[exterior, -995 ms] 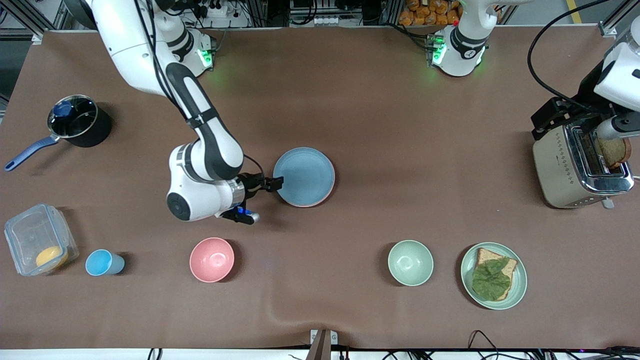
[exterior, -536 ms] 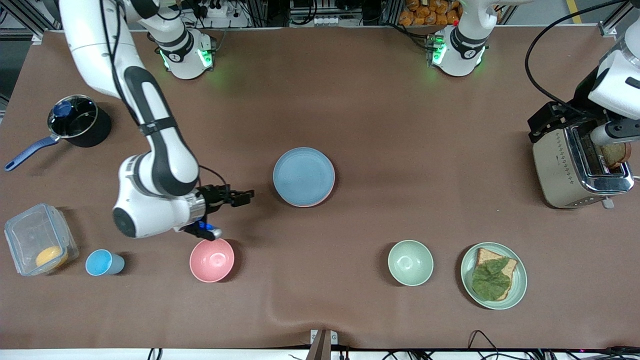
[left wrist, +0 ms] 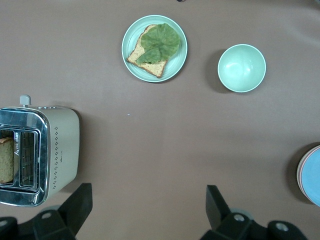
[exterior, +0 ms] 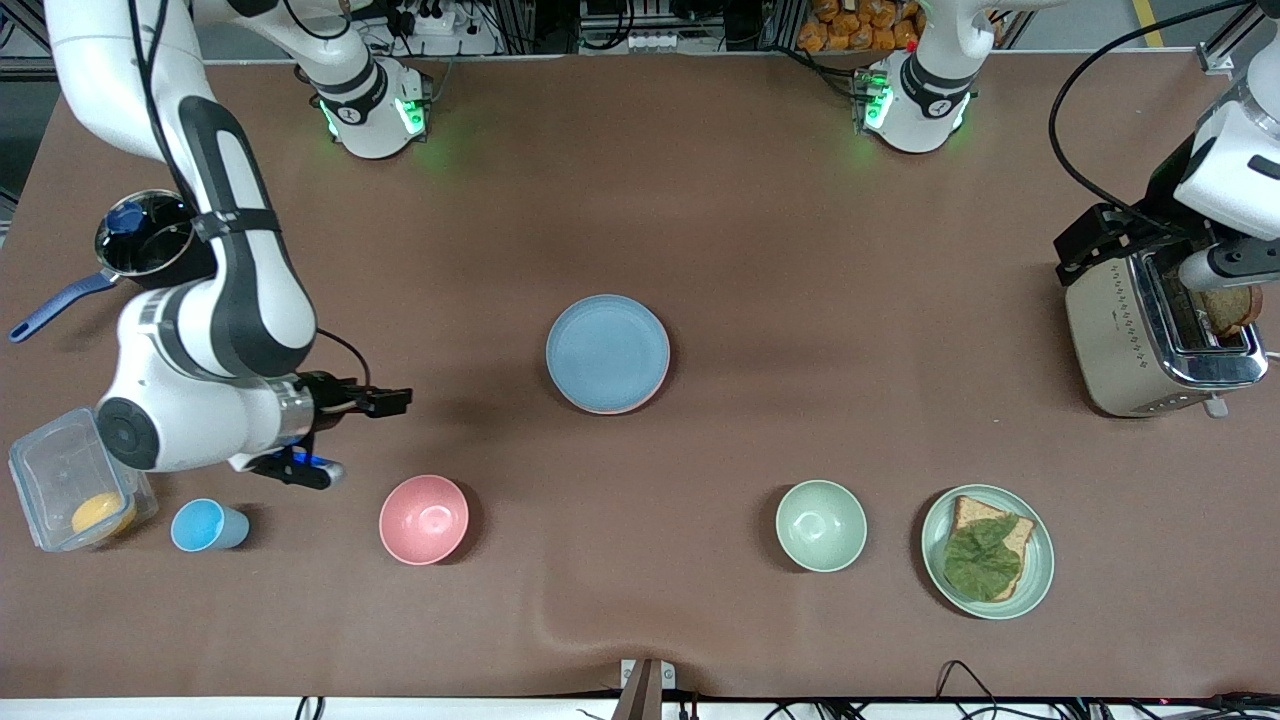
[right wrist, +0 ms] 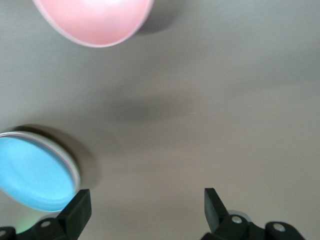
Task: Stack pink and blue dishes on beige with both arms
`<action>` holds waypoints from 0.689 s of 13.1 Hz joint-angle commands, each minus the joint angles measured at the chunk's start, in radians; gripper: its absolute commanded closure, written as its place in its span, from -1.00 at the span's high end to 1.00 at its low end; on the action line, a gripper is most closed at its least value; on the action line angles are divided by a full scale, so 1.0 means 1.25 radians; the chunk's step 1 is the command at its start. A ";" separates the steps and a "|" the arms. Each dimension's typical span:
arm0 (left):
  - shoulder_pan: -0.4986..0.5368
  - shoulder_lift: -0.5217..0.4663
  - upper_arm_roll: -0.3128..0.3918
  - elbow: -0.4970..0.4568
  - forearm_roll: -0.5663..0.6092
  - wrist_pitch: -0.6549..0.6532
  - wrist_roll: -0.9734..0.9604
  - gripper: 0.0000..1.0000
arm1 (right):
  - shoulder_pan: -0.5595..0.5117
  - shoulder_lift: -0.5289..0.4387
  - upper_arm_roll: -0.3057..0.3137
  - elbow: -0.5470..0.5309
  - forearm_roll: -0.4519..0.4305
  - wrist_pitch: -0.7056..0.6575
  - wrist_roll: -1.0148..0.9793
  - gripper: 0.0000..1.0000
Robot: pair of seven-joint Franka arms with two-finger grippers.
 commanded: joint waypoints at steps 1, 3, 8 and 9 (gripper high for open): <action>0.002 -0.013 0.005 0.000 -0.010 -0.016 0.013 1.00 | -0.049 -0.050 0.013 -0.013 -0.081 -0.030 -0.073 1.00; 0.002 -0.011 0.005 0.003 -0.011 -0.019 0.013 1.00 | -0.078 -0.082 0.004 -0.019 -0.084 -0.036 -0.116 1.00; 0.003 -0.015 0.007 0.001 -0.014 -0.034 0.014 1.00 | -0.082 -0.288 -0.023 -0.100 -0.171 -0.039 -0.107 1.00; 0.003 -0.015 0.010 0.001 -0.014 -0.038 0.014 1.00 | -0.083 -0.313 -0.023 -0.106 -0.175 -0.039 -0.105 1.00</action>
